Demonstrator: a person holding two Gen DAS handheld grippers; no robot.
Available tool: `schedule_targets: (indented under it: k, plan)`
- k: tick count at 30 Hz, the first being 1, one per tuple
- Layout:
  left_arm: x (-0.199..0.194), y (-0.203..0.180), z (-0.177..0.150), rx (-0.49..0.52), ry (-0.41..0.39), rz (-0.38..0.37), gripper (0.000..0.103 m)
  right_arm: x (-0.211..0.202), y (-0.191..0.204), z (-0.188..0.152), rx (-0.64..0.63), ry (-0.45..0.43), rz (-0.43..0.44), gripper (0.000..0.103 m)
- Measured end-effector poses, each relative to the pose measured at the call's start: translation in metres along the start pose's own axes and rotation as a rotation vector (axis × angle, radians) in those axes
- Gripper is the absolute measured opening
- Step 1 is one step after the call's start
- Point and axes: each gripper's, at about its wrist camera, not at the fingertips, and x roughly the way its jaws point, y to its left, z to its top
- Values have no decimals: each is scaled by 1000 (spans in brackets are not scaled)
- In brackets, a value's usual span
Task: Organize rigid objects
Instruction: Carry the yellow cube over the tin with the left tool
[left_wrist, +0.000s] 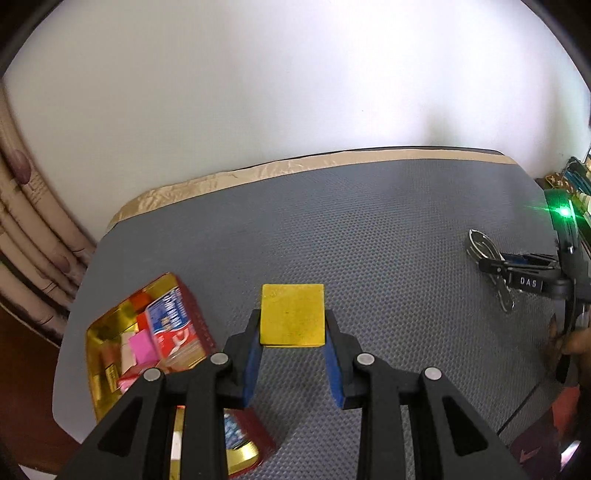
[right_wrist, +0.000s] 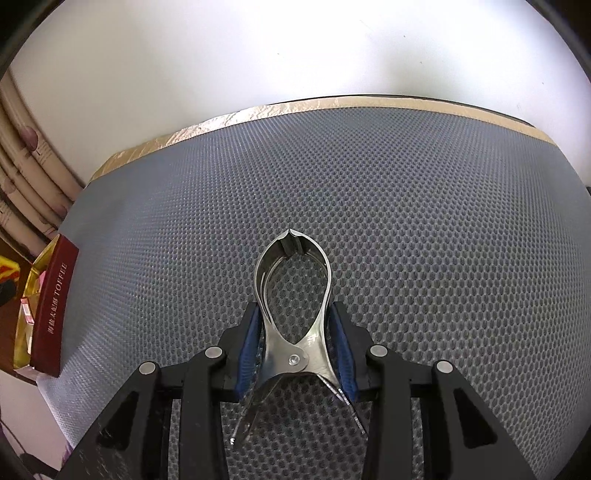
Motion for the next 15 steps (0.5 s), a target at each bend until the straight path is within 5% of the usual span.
schedule_targets:
  k: [15]
  plan:
    - [-34, 57, -43, -98, -4, 89, 30, 5, 19, -3, 94, 49, 74, 35]
